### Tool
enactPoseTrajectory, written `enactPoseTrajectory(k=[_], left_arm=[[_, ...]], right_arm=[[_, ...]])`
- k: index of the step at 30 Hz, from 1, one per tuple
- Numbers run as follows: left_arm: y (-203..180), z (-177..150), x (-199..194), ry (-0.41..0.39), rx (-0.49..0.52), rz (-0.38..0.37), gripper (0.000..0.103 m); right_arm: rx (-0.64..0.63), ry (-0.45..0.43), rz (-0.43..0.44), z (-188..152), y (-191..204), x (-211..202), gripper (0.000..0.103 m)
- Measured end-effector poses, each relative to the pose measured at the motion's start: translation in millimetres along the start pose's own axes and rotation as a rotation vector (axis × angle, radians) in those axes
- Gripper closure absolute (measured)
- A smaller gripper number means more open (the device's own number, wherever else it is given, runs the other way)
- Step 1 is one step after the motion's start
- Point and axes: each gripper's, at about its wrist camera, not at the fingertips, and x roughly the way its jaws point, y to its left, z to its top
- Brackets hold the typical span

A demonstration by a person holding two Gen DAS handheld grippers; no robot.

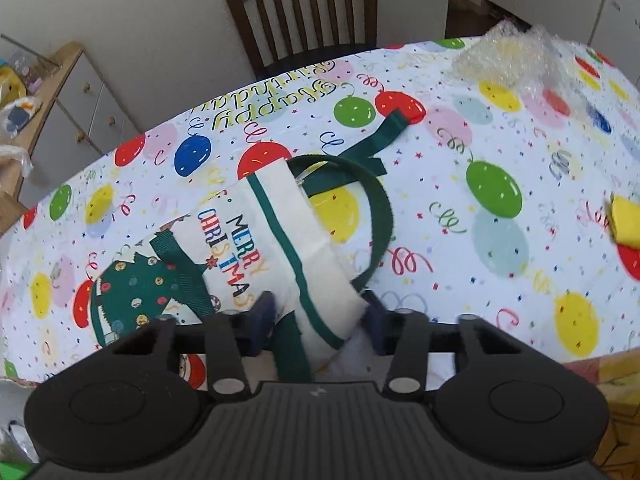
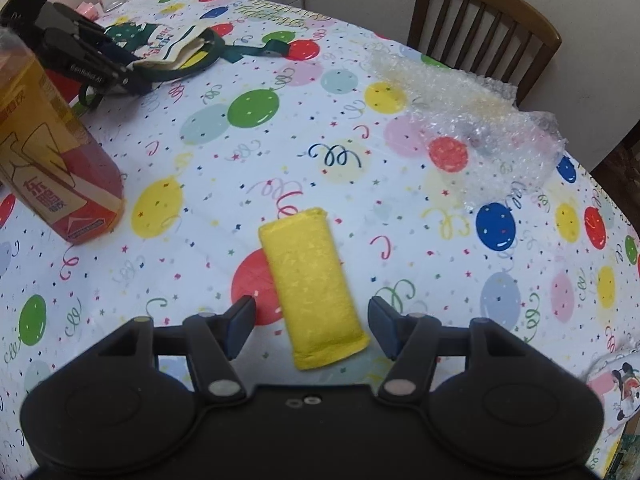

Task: Organize soft objects
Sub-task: 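Lift the yellow sponge with the right tool while the left tool lifts the tote bag, then carry the sponge and tote bag over the red box and lower them in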

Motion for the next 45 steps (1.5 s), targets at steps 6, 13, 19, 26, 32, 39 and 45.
enactPoseTrajectory(k=[6, 13, 19, 26, 32, 39, 45], left_arm=[[13.8, 5.2, -6.5, -0.022, -0.104, -0.005, 0.087], [30.4, 8.9, -28.0, -0.100, -0.197, 0.004, 0.090], [50.4, 7.9, -51.3, -0.150, -0.351, -0.052, 0.090], [68.6, 2.5, -89.1, -0.212, -0.482, -0.150, 0.091], [70.5, -5.9, -120.9, -0.250, -0.528, -0.219, 0.091], [73.8, -23.8, -158.1, -0.293, -0.570, -0.300, 0.092], [79.4, -42.8, -195.8, -0.345, -0.573, -0.348, 0.092]], right_arm=[[-0.012, -0.009, -0.037, -5.7, 8.7, 0.1, 0.053], [0.028, -0.043, -0.112, -13.1, 16.6, -2.8, 0.065], [0.140, -0.122, -0.122, -13.6, 20.1, -26.2, 0.066], [0.283, -0.216, -0.082, -19.0, 30.3, -73.3, 0.068], [0.301, -0.245, -0.079, -27.8, 56.8, -104.8, 0.068], [0.312, -0.336, -0.091, -30.4, 88.2, -156.5, 0.068], [0.307, -0.401, -0.085, -21.7, 121.1, -193.7, 0.068]])
